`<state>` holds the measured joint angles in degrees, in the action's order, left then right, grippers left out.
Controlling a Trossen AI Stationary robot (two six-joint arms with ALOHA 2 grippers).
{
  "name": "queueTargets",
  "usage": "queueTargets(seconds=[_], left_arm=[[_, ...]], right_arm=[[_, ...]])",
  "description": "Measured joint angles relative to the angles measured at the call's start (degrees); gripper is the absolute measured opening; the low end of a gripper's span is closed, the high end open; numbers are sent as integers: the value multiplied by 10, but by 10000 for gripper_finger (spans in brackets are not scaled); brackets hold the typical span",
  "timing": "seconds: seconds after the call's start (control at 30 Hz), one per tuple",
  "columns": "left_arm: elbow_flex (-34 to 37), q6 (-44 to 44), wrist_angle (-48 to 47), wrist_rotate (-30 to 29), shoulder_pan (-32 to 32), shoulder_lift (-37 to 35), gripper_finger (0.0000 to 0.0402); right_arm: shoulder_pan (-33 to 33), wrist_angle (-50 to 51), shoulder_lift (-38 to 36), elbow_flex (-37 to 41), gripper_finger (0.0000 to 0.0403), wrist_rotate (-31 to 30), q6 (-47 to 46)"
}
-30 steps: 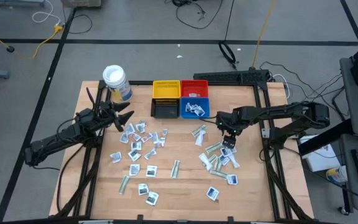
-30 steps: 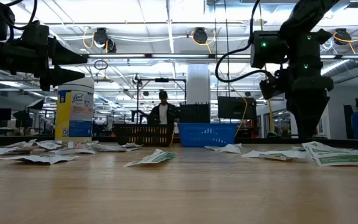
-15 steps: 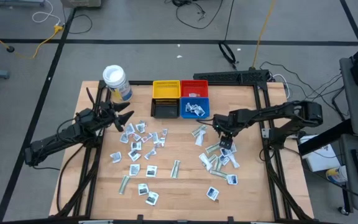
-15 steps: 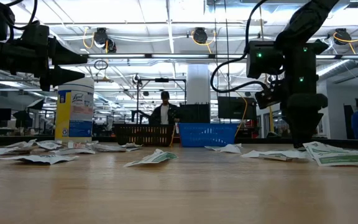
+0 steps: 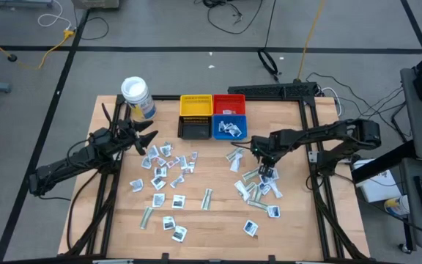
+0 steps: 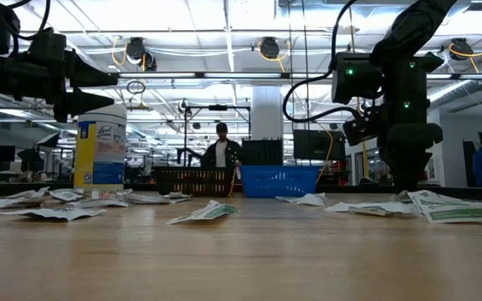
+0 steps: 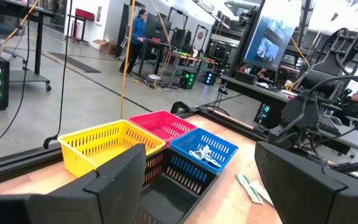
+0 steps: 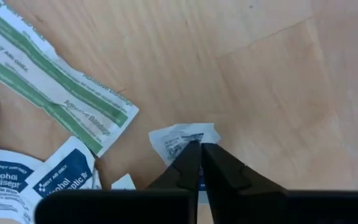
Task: Pick & Place First Aid Supplies
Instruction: Put the blue alcohol pad into the blue basket
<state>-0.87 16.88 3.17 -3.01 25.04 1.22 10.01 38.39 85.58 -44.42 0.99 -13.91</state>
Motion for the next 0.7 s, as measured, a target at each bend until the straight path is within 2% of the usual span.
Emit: queueTargets(seconds=[0.47, 0.7], left_arm=[[0, 0, 0, 0, 0, 0, 306], [0, 0, 0, 0, 0, 0, 306]], right_arm=[[20, 191, -8, -134, 1, 6, -4], [37, 252, -3, -204, 1, 5, -4]])
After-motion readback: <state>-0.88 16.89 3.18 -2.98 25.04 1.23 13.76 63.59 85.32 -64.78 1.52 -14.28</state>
